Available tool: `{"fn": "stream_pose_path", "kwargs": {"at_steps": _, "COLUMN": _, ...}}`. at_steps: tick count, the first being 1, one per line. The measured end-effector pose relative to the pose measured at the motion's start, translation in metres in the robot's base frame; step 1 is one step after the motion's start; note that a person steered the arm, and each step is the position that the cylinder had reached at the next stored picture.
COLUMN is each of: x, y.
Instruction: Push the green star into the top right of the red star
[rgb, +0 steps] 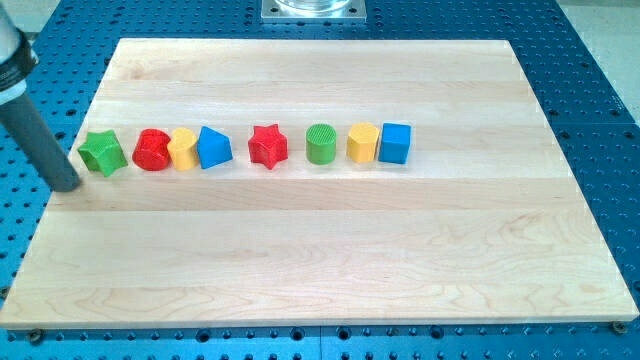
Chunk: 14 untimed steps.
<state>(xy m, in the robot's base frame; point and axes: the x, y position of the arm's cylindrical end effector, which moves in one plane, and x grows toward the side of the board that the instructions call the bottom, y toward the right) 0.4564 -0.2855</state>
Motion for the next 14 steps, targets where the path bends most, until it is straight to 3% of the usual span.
{"fn": "stream_pose_path", "kwargs": {"at_steps": 3, "x": -0.027, "y": 0.006}}
{"fn": "stream_pose_path", "kwargs": {"at_steps": 4, "x": 0.033, "y": -0.017}}
{"fn": "stream_pose_path", "kwargs": {"at_steps": 6, "x": -0.068, "y": 0.07}}
{"fn": "stream_pose_path", "kwargs": {"at_steps": 7, "x": -0.077, "y": 0.122}}
{"fn": "stream_pose_path", "kwargs": {"at_steps": 8, "x": -0.084, "y": 0.018}}
{"fn": "stream_pose_path", "kwargs": {"at_steps": 9, "x": -0.133, "y": 0.076}}
{"fn": "stream_pose_path", "kwargs": {"at_steps": 10, "x": -0.11, "y": 0.185}}
{"fn": "stream_pose_path", "kwargs": {"at_steps": 11, "x": -0.098, "y": 0.247}}
{"fn": "stream_pose_path", "kwargs": {"at_steps": 12, "x": -0.163, "y": 0.289}}
{"fn": "stream_pose_path", "kwargs": {"at_steps": 13, "x": -0.133, "y": 0.335}}
{"fn": "stream_pose_path", "kwargs": {"at_steps": 14, "x": -0.102, "y": 0.289}}
